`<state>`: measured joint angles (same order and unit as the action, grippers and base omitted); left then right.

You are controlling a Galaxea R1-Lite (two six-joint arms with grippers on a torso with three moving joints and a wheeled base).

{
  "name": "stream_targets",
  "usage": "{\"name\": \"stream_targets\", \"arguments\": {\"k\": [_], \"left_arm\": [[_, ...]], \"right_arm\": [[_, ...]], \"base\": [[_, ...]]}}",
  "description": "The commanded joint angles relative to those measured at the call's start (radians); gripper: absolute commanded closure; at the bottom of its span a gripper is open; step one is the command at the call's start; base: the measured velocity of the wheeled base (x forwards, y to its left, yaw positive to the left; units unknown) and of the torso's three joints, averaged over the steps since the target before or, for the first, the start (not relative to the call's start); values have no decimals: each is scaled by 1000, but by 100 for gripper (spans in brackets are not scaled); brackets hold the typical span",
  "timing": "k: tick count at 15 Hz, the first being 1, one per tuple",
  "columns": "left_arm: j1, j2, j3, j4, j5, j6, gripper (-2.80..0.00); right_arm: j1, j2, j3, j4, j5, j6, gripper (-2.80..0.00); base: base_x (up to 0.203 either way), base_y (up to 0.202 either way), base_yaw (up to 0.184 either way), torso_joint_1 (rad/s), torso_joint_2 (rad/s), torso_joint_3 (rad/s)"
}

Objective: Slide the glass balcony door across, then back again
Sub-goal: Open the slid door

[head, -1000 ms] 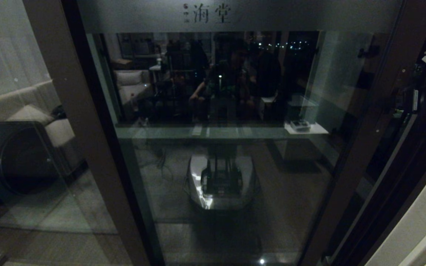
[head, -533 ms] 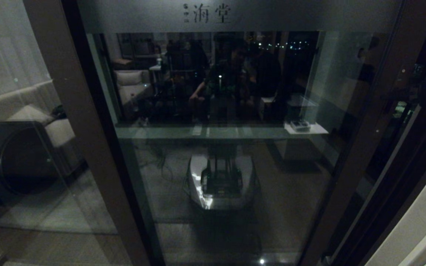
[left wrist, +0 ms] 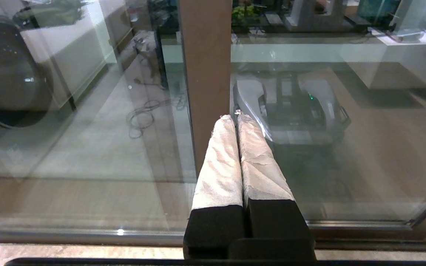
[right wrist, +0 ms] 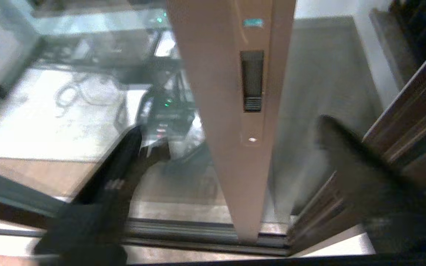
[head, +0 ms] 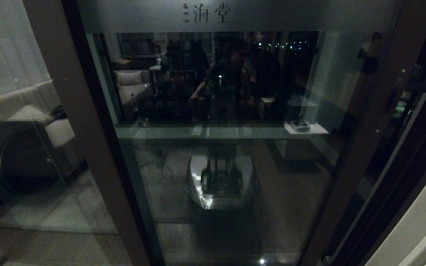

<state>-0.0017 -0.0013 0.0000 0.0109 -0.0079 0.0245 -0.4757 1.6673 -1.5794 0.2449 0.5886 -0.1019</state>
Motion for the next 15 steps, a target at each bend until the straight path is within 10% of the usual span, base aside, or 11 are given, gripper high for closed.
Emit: {"name": "stream_targets", "arguments": {"k": [1, 15], "left_arm": [[0, 0, 0, 0, 0, 0, 0], [0, 0, 0, 0, 0, 0, 0]], "right_arm": [[-47, -40, 4, 2, 37, 0, 0], [14, 309, -248, -98, -181, 23, 0]], "base": [[0, 0, 0, 0, 0, 0], [0, 0, 0, 0, 0, 0]]}}
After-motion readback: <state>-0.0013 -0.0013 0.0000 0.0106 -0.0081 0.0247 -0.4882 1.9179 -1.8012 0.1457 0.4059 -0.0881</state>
